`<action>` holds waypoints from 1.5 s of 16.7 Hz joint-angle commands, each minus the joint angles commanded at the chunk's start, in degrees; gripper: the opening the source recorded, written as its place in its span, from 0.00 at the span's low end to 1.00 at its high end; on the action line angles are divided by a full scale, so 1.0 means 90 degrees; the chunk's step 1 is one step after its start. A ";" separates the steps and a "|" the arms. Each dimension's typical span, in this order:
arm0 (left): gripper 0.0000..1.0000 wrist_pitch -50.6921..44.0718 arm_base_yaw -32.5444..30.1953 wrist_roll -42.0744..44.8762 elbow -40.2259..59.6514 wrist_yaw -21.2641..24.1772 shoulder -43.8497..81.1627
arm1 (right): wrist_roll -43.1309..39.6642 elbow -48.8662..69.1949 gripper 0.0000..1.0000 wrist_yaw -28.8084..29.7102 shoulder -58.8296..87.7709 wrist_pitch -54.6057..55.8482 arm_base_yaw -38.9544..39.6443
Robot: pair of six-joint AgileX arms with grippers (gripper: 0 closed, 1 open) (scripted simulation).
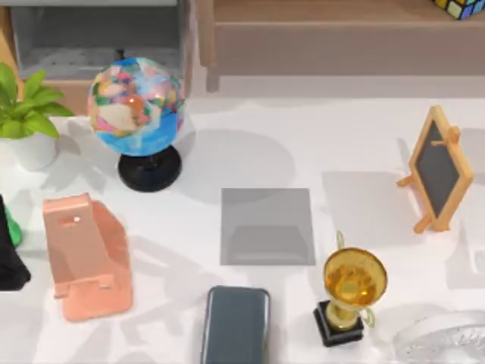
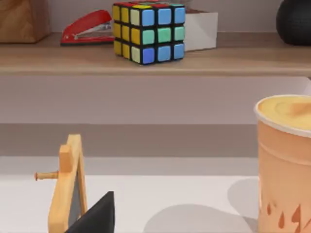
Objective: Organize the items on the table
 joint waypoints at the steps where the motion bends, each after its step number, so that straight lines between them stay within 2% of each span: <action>1: 1.00 0.0000 0.0000 0.0000 0.0000 0.0000 0.0000 | 0.0000 0.0000 1.00 0.0000 0.0000 0.0000 0.0000; 4: 1.00 -0.0210 0.0113 0.0072 0.0167 -0.0010 0.0215 | 0.0000 0.0000 1.00 0.0000 0.0000 0.0000 0.0000; 7: 1.00 -0.0909 0.0475 0.0320 0.0768 -0.0021 0.1033 | 0.0000 0.0000 1.00 0.0000 0.0000 0.0000 0.0000; 18: 1.00 -0.5034 0.2568 0.1672 0.4287 -0.0016 0.6878 | 0.0000 0.0000 1.00 0.0000 0.0000 0.0000 0.0000; 22: 1.00 -0.6145 0.3153 0.2038 0.5288 -0.0014 0.8385 | 0.0000 0.0000 1.00 0.0000 0.0000 0.0000 0.0000; 25: 1.00 -0.6584 0.3395 0.2183 0.5706 -0.0012 0.8995 | 0.0000 0.0000 1.00 0.0000 0.0000 0.0000 0.0000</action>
